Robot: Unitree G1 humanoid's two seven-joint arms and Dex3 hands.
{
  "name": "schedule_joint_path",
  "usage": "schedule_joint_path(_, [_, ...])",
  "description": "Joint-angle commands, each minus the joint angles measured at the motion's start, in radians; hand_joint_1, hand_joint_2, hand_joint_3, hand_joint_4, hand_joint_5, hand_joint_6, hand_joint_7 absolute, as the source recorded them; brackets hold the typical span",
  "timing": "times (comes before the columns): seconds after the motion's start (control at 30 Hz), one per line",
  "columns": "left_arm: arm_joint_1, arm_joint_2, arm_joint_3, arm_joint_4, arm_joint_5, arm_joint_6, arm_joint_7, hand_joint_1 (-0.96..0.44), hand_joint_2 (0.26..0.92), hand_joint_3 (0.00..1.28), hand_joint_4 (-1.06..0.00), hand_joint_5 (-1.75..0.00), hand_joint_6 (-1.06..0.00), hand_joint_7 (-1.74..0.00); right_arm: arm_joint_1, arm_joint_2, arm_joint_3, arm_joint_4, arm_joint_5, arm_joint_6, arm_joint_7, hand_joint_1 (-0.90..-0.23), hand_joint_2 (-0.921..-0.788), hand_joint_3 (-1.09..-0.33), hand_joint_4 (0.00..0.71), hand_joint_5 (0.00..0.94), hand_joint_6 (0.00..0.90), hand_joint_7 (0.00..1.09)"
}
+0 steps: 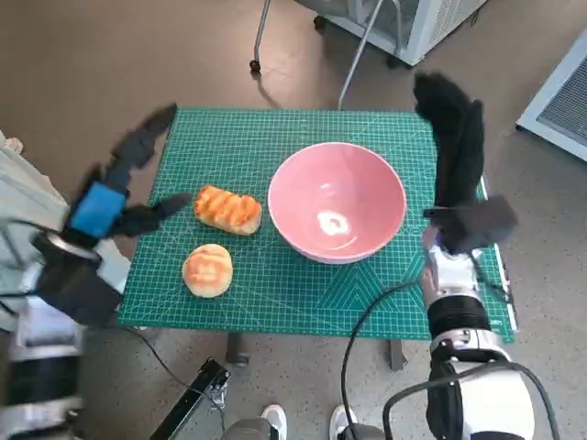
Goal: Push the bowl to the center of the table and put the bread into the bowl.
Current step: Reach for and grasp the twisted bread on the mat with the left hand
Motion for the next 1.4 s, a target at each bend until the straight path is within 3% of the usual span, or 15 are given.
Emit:
schedule_joint_path(0.03, [-0.074, 0.055, -0.067, 0.026, 0.063, 0.039, -0.051, -0.51, 0.921, 0.13, -0.13, 0.00, -0.19, -0.06, 0.049, -0.003, 0.029, -0.090, 0.092, -0.019, 0.198, -0.659, -0.921, -0.852, 0.254, 0.000, 0.008, 0.81])
schedule_joint_path(0.13, [-0.115, 0.071, -0.106, 0.047, 0.092, 0.069, -0.082, -0.49, 0.912, 0.07, -0.12, 0.00, -0.19, -0.06, 0.066, -0.009, 0.041, -0.144, 0.136, -0.007, 0.280, -0.664, -0.921, -0.851, 0.250, 0.000, 0.002, 0.82])
schedule_joint_path(0.27, [-0.161, 0.079, -0.159, 0.085, 0.131, 0.088, -0.108, -0.47, 0.887, 0.02, -0.10, 0.00, -0.20, -0.05, 0.097, -0.017, 0.056, -0.213, 0.139, -0.003, 0.312, -0.680, -0.921, -0.846, 0.247, 0.000, 0.000, 0.83])
schedule_joint_path(0.5, [-0.211, 0.057, -0.272, 0.177, 0.217, 0.096, -0.131, -0.36, 0.829, 0.00, -0.07, 0.00, -0.21, -0.05, 0.168, -0.012, 0.077, -0.330, 0.125, 0.003, 0.295, -0.707, -0.921, -0.832, 0.245, 0.000, -0.001, 0.83])
schedule_joint_path(0.67, [-0.254, 0.047, -0.356, 0.249, 0.308, 0.119, -0.130, -0.28, 0.804, 0.00, -0.06, 0.00, -0.20, -0.05, 0.196, -0.006, 0.088, -0.378, 0.125, 0.017, 0.288, -0.709, -0.921, -0.823, 0.241, 0.000, -0.001, 0.82])
schedule_joint_path(0.8, [-0.288, 0.034, -0.414, 0.296, 0.367, 0.157, -0.140, -0.20, 0.793, 0.00, -0.05, 0.00, -0.20, -0.04, 0.211, -0.004, 0.095, -0.401, 0.116, 0.023, 0.279, -0.708, -0.921, -0.817, 0.240, 0.000, -0.001, 0.82])
schedule_joint_path(1.17, [-0.366, -0.036, -0.500, 0.467, 0.441, 0.230, -0.119, -0.15, 0.790, 0.00, -0.06, 0.00, -0.19, -0.03, 0.246, -0.012, 0.109, -0.440, 0.089, 0.040, 0.252, -0.696, -0.921, -0.832, 0.239, 0.000, -0.001, 0.83])
schedule_joint_path(1.4, [-0.399, -0.064, -0.537, 0.576, 0.458, 0.220, -0.071, -0.17, 0.792, 0.00, -0.08, -0.01, -0.22, -0.04, 0.252, -0.011, 0.111, -0.440, 0.108, 0.053, 0.256, -0.706, -0.921, -0.835, 0.234, 0.000, -0.001, 0.83])
